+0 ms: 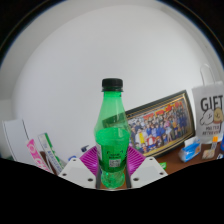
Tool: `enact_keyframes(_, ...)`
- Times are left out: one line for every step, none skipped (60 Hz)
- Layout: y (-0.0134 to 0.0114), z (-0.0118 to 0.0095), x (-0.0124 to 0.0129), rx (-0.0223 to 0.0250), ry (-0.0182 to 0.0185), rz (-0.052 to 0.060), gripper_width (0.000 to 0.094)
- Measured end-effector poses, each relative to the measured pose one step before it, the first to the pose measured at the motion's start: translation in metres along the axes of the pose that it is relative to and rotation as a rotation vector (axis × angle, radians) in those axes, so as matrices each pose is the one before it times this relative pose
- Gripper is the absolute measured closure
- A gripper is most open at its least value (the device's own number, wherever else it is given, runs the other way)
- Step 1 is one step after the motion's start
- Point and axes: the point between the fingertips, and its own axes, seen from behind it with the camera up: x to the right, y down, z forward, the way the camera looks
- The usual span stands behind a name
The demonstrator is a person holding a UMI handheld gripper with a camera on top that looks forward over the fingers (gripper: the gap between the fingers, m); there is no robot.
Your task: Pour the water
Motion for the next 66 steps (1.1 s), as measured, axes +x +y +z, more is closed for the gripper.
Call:
enact_keyframes(0.00133,0.00025,0.00920,-0.00308,0.01646,-0.0373,0.0599)
enact_keyframes(0.00234,0.00008,0.00920,-0.00395,0.01632,-0.0347,0.0599)
enact_keyframes(0.00353,0.00039,0.00882,-0.00590,0.01591,-0.0335,0.0599)
enact_keyframes(0.00435,0.00084,0.00906,-0.00743,0.01507,-0.0313,0.0600)
enact_keyframes(0.00508,0.00092,0.00851,-0.00868,0.01399,-0.0296,0.0600)
enact_keyframes(0.00609,0.00063,0.00779,-0.01037,0.01208,-0.0271,0.0599)
enact_keyframes(0.00831,-0.00270,0.00842,-0.00315,0.00378,-0.0250,0.0599)
enact_keyframes(0.00792,-0.00159,0.00688,-0.00696,0.00809,-0.0232,0.0599)
enact_keyframes(0.00720,0.00174,0.00605,-0.01224,0.00835,-0.0214,0.0599)
enact_keyframes(0.00602,0.00246,0.00568,-0.01609,0.00697,-0.0170,0.0599)
enact_keyframes(0.00738,0.00111,0.00439,-0.01006,0.00562,-0.0179,0.0598)
enact_keyframes(0.00758,0.00110,0.00427,-0.00881,0.00483,-0.0153,0.0598)
enact_keyframes(0.00787,0.00111,0.00377,-0.00934,0.00433,-0.0131,0.0599)
enact_keyframes(0.00820,0.00105,0.00318,-0.01137,0.00236,-0.0099,0.0599)
enact_keyframes(0.00961,0.00019,0.00217,-0.00860,0.00125,-0.0093,0.0598)
enact_keyframes(0.00675,0.00178,0.00287,-0.01774,0.00128,-0.0005,0.0599)
enact_keyframes(0.01079,-0.00025,0.00164,-0.00396,0.00177,-0.0044,0.0599)
enact_keyframes(0.00738,0.00116,0.00232,-0.01256,0.00190,0.0018,0.0600)
enact_keyframes(0.00613,0.00096,0.00239,-0.01509,0.00034,0.0051,0.0599)
enact_keyframes(0.00660,0.00111,0.00150,-0.01109,0.00023,0.0053,0.0600)
enact_keyframes(0.00652,0.00109,0.00128,-0.01122,0.00060,0.0058,0.0600)
enact_keyframes(0.00645,0.00115,0.00156,-0.01038,0.00151,0.0053,0.0600)
enact_keyframes(0.00590,0.00105,0.00185,-0.00896,0.00315,0.0047,0.0599)
enact_keyframes(0.00516,0.00102,0.00142,-0.00692,0.00307,0.0043,0.0600)
enact_keyframes(0.00502,0.00097,0.00082,-0.00603,0.00161,0.0045,0.0599)
enact_keyframes(0.00471,0.00075,0.00040,-0.00535,-0.00009,0.0043,0.0600)
enact_keyframes(0.00493,0.00085,0.00029,-0.00202,-0.00105,0.0035,0.0600)
enact_keyframes(0.00452,0.00093,0.00033,-0.00292,0.00054,0.0009,0.0600)
enact_keyframes(0.00362,0.00061,0.00037,-0.00549,0.00097,0.0021,0.0599)
enact_keyframes(0.00349,0.00067,0.00037,-0.00426,0.00079,0.0010,0.0601)
enact_keyframes(0.00310,0.00066,-0.00002,-0.00343,0.00125,0.0004,0.0600)
enact_keyframes(0.00280,0.00074,0.00033,-0.00231,0.00116,0.0003,0.0600)
enact_keyframes(0.00270,0.00082,-0.00039,-0.00268,0.00031,0.0009,0.0600)
enact_keyframes(0.00343,0.00074,-0.00060,-0.00418,-0.00155,0.0010,0.0598)
enact_keyframes(0.00358,0.00082,-0.00057,-0.00461,-0.00293,0.0007,0.0596)
enact_keyframes(0.00341,0.00034,-0.00138,-0.00455,-0.00091,0.0011,0.0597)
enact_keyframes(0.00261,-0.00073,-0.00104,-0.00373,-0.00184,-0.0011,0.0588)
enact_keyframes(-0.00439,-0.00042,-0.00029,0.02427,-0.00019,-0.0016,0.0591)
enact_keyframes(0.00055,-0.00020,0.00057,0.00608,0.00380,-0.0047,0.0592)
enact_keyframes(0.00213,-0.00037,-0.00067,-0.00241,0.00066,-0.0025,0.0586)
enact_keyframes(-0.00131,-0.00041,-0.00058,0.00909,-0.00037,-0.0010,0.0577)
enact_keyframes(0.00024,-0.00034,0.00041,0.00296,0.00261,-0.0029,0.0567)
enact_keyframes(0.00034,-0.00002,0.00042,-0.00227,0.00106,-0.0007,0.0550)
enact_keyframes(-0.00024,-0.00066,-0.00070,0.00375,0.00072,-0.0006,0.0531)
enact_keyframes(0.00064,-0.00041,-0.00047,0.00003,0.00060,-0.0009,0.0507)
enact_keyframes(0.00056,-0.00049,-0.00073,-0.00091,-0.00032,-0.0002,0.0485)
enact_keyframes(-0.00022,-0.00059,-0.00044,0.00135,0.00086,-0.0006,0.0464)
enact_keyframes(0.00039,-0.00062,0.00019,-0.00081,0.00313,-0.0024,0.0439)
enact_keyframes(0.00020,-0.00075,-0.00004,-0.00201,0.00285,-0.0022,0.0418)
enact_keyframes(0.00054,-0.00066,-0.00007,-0.00395,0.00098,-0.0010,0.0398)
enact_keyframes(0.00146,-0.00071,-0.00048,-0.00825,0.00010,0.0006,0.0379)
enact_keyframes(0.00166,-0.00032,0.00007,-0.00954,-0.00129,0.0008,0.0338)
enact_keyframes(0.00147,-0.00098,-0.00043,-0.00988,-0.00006,0.0023,0.0287)
enact_keyframes(0.00098,-0.00101,-0.00058,-0.00673,-0.00002,0.0028,0.0224)
enact_keyframes(0.00050,-0.00135,-0.00049,-0.00479,0.00039,0.0025,0.0175)
enact_keyframes(0.00049,-0.00164,0.00000,-0.00503,0.00135,0.0017,0.0114)
enact_keyframes(0.00025,-0.00178,0.00021,-0.00484,0.00272,0.0012,0.0065)
enact_keyframes(0.00012,-0.00188,0.00059,-0.00465,0.00480,0.0003,0.0075)
enact_keyframes(0.00070,-0.00197,0.00131,-0.00473,0.00643,-0.0001,0.0101)
enact_keyframes(-0.00008,-0.00271,0.00097,-0.00612,0.00833,-0.0002,0.0109)
enact_keyframes(-0.00045,-0.00292,0.00085,-0.00492,0.00794,-0.0007,0.0104)
enact_keyframes(-0.00075,-0.00320,0.00039,-0.00409,0.00700,-0.0013,0.0095)
enact_keyframes(-0.00111,-0.00295,-0.00027,-0.00432,0.00528,-0.0008,0.0079)
enact_keyframes(-0.00065,-0.00356,-0.00001,-0.00395,0.00464,-0.0008,0.0076)
enact_keyframes(-0.00067,-0.00448,0.00028,-0.00375,0.00596,-0.0002,0.0076)
enact_keyframes(-0.00120,-0.00377,-0.00166,-0.00378,0.00211,-0.0008,0.0077)
